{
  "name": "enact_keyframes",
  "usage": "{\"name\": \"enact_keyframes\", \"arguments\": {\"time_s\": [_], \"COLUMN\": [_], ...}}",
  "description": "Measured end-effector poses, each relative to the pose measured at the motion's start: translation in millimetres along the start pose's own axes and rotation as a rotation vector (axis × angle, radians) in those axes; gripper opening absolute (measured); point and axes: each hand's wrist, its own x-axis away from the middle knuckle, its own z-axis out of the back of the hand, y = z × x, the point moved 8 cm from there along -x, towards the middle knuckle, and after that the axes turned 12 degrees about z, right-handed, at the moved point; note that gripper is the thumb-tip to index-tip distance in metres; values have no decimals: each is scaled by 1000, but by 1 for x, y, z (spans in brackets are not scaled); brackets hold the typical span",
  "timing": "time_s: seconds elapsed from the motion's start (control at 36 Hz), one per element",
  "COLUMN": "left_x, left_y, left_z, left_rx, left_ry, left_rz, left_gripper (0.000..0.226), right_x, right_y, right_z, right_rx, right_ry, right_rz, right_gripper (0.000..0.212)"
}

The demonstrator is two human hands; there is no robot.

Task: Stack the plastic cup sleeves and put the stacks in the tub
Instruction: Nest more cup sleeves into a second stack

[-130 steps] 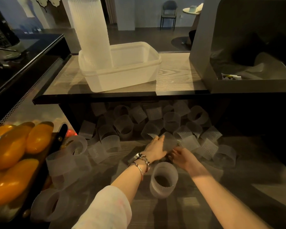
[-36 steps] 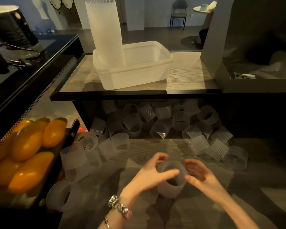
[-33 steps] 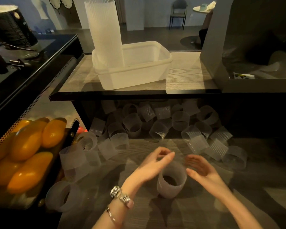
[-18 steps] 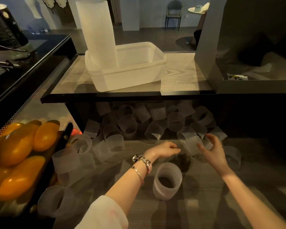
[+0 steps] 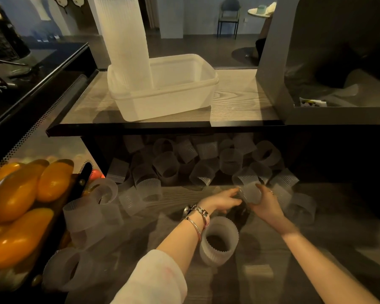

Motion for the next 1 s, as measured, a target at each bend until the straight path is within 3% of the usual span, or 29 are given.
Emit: {"name": "enact_keyframes", "arguments": {"time_s": [0.28, 0.36, 0.47, 0.64, 1.0], "left_x": [-8, -9, -8, -7, -4], "left_y": [-5, -10, -18, -29, -47], "left_z": [-6, 0, 10, 16, 26], "left_rx": [-3, -22, -30, 63, 171], "left_ry": [-25, 5, 43, 72, 135], "left_rz": [48, 38, 27, 12, -44], "left_gripper": [62, 62, 60, 60, 76], "right_x": [2, 4, 3, 9, 13], "right_y": [2, -3, -11, -16, -30], "right_z": [-15, -19, -20, -35, -49], "right_rx": [-42, -62, -64, -450, -612], "right_ry": [-72, -84, -116, -190, -181], "right_rz": [-117, -87, 0, -89, -66], "right_gripper": [90, 96, 88, 90, 96]}}
